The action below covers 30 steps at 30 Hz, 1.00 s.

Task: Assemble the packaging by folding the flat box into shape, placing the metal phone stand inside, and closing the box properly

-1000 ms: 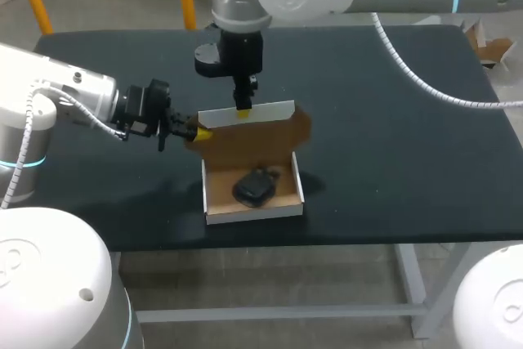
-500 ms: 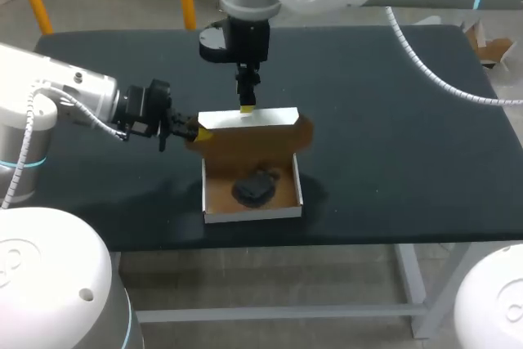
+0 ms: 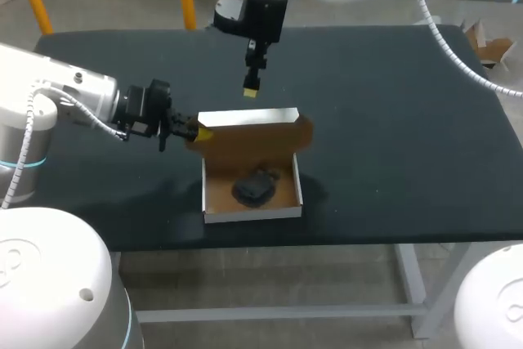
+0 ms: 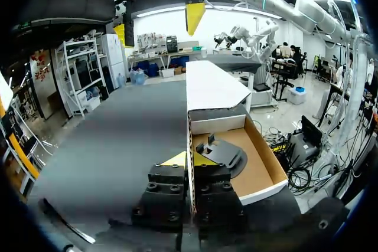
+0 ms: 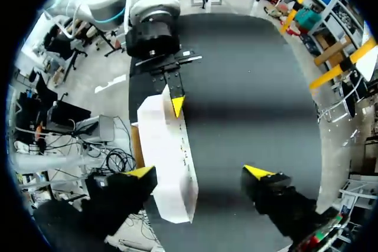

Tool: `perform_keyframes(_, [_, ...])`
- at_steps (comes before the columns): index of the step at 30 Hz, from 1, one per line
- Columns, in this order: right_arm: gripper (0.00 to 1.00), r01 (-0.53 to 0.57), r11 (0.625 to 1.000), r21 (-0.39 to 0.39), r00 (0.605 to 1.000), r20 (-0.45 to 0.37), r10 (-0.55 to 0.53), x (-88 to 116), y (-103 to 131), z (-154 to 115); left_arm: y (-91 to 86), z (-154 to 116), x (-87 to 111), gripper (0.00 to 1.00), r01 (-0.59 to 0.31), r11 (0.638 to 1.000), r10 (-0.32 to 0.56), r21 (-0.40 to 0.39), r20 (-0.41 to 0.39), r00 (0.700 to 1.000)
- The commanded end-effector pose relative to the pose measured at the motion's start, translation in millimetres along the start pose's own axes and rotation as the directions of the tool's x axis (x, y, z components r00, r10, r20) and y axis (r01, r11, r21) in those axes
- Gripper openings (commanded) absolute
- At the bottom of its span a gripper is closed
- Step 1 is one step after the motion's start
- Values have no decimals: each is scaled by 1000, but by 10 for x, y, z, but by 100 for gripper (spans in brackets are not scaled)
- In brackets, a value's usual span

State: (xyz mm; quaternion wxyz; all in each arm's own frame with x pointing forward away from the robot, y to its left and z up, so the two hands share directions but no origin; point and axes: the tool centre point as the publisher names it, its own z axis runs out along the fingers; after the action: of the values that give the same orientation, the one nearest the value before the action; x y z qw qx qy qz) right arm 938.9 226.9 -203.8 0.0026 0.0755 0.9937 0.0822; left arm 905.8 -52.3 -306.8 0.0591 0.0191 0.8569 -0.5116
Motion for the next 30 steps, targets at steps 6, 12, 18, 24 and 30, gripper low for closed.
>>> perform_keyframes(6, [100, -1, 1000, 5, 1000, -1, 1, 5, 12, -6, 8, 0, 4, 0, -1, 1000, 1, 1, -1, 1000])
perform_keyframes(12, [100, -1, 1000, 5, 1000, -1, 1, 5, 12, -6, 8, 0, 4, 0, -1, 1000, 1, 1, -1, 1000])
perform_keyframes(18, [100, -78, 996, 30, 997, -9, 79, -112, 23, -4, -7, 50, -8, 0, -27, 999, 29, -42, 43, 999])
perform_keyframes(24, [100, -168, 984, 51, 986, -9, 169, -140, 18, 13, -19, 66, 5, 0, -66, 997, 71, -51, 101, 992])
perform_keyframes(30, [100, -260, 965, 33, 965, -17, 260, -117, -46, 11, -17, 47, 65, 0, -114, 991, 123, -64, 176, 977])
